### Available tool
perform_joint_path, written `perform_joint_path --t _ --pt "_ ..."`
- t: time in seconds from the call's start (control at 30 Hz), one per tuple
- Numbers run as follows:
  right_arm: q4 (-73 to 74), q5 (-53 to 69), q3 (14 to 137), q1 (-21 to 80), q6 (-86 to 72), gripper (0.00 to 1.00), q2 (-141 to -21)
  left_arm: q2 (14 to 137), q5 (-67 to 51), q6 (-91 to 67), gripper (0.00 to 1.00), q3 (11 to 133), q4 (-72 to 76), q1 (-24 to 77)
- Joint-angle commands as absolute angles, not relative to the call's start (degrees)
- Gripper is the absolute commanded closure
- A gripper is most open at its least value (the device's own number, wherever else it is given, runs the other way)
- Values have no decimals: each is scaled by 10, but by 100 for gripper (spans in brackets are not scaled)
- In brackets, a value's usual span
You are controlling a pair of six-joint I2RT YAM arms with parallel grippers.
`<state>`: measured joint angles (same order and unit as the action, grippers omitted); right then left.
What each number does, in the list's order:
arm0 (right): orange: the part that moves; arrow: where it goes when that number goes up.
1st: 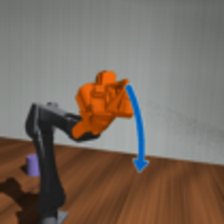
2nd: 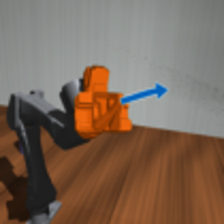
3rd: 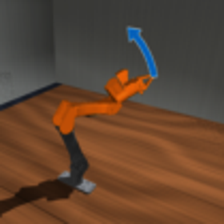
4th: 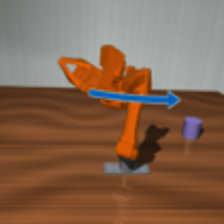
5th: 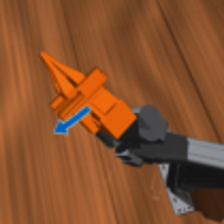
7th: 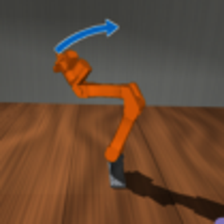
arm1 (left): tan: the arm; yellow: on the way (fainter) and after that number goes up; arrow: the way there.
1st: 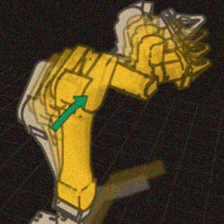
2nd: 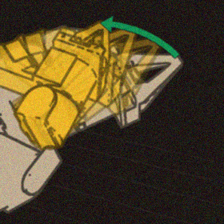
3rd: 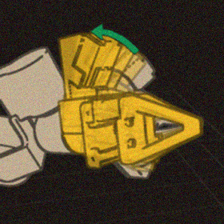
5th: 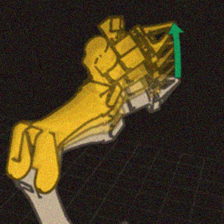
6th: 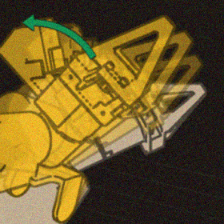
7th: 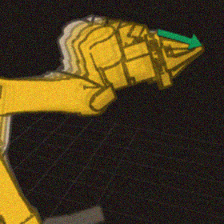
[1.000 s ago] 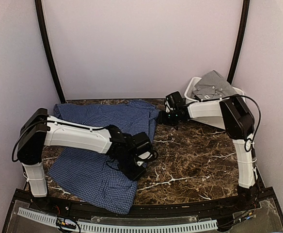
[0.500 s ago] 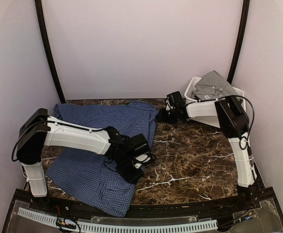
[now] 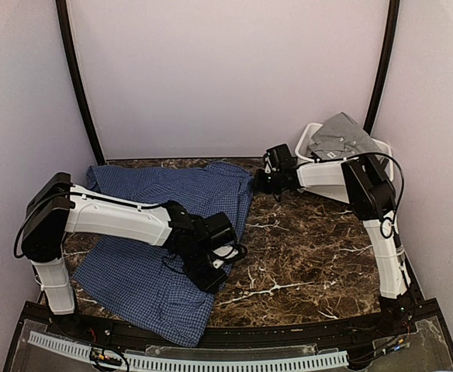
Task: Fold and stack the long sleeve shirts
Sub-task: Adjust the sleeve of the 1/3-folded shirt.
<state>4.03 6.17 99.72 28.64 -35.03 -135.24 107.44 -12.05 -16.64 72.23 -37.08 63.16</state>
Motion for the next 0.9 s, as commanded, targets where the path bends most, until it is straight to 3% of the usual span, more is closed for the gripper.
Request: perform_joint_path --t 0.0,0.4,0.57,0.67,0.77,0.87 --pt "35 34 1014 283 -343 100 -1351 1044 -132 -156 100 712 -383 629" --pt "116 -40 1047 275 -315 100 -1327 1043 -134 -152 100 709 -383 628" --pt "119 -50 1026 296 -303 78 -1289 1045 -137 -151 100 710 -380 628" --pt "109 -39 1017 315 -299 72 -1271 1047 -142 -152 100 711 -378 628" --pt "108 -10 1029 332 -296 74 -1284 1049 -144 -152 100 712 -375 628" --pt "123 -3 1054 344 -296 85 -1316 1049 -143 -152 100 713 -376 627"
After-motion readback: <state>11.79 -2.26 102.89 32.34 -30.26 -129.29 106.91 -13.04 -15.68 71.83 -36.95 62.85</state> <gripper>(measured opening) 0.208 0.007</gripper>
